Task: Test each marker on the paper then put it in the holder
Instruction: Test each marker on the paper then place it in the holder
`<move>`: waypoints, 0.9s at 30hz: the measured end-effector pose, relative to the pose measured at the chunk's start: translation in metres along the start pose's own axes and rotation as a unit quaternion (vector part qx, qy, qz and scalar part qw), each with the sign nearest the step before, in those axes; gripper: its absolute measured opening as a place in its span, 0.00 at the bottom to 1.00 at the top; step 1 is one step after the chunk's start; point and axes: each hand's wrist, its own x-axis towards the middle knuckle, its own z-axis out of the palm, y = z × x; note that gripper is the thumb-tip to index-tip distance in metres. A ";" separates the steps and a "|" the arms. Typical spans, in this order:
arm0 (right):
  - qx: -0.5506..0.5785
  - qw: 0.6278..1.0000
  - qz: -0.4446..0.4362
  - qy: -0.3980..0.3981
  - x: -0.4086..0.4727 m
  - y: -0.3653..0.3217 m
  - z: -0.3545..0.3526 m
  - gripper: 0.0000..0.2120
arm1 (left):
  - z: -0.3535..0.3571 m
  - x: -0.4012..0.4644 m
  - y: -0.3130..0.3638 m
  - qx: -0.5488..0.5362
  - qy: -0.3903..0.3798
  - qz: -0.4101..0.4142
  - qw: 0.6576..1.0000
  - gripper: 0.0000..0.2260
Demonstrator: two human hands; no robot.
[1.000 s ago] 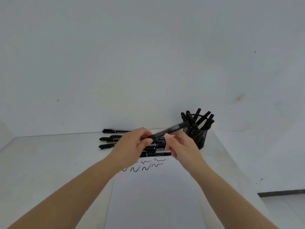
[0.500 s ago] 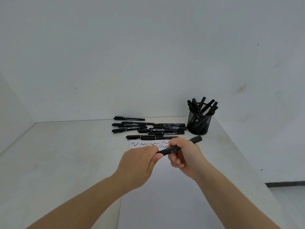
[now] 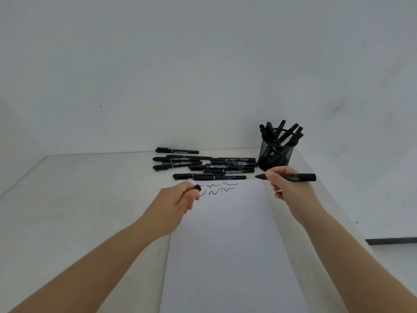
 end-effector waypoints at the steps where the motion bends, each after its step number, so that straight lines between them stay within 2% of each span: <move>1: 0.001 1.000 -0.007 0.001 0.001 0.002 0.001 0.03 | 0.006 0.001 0.002 -0.005 -0.025 0.004 1.000 0.12; 5: 0.020 1.000 -0.007 -0.012 0.011 0.006 0.013 0.06 | 0.027 0.011 0.011 0.024 -0.082 0.036 0.996 0.09; 10: 0.056 0.995 0.027 0.072 0.022 0.016 0.038 0.07 | 0.050 0.030 0.016 0.081 -0.102 0.072 0.989 0.11; 15: 0.077 0.993 0.017 0.086 0.027 0.030 0.046 0.07 | 0.067 0.039 0.006 0.181 -0.076 0.132 0.971 0.13; 20: -0.003 0.997 -0.036 0.062 0.035 0.035 0.039 0.05 | 0.071 0.039 -0.002 0.212 -0.081 0.170 0.959 0.14; 27: -0.103 0.990 -0.091 0.032 0.047 0.037 0.041 0.06 | 0.071 0.040 -0.002 0.196 -0.076 0.158 0.965 0.14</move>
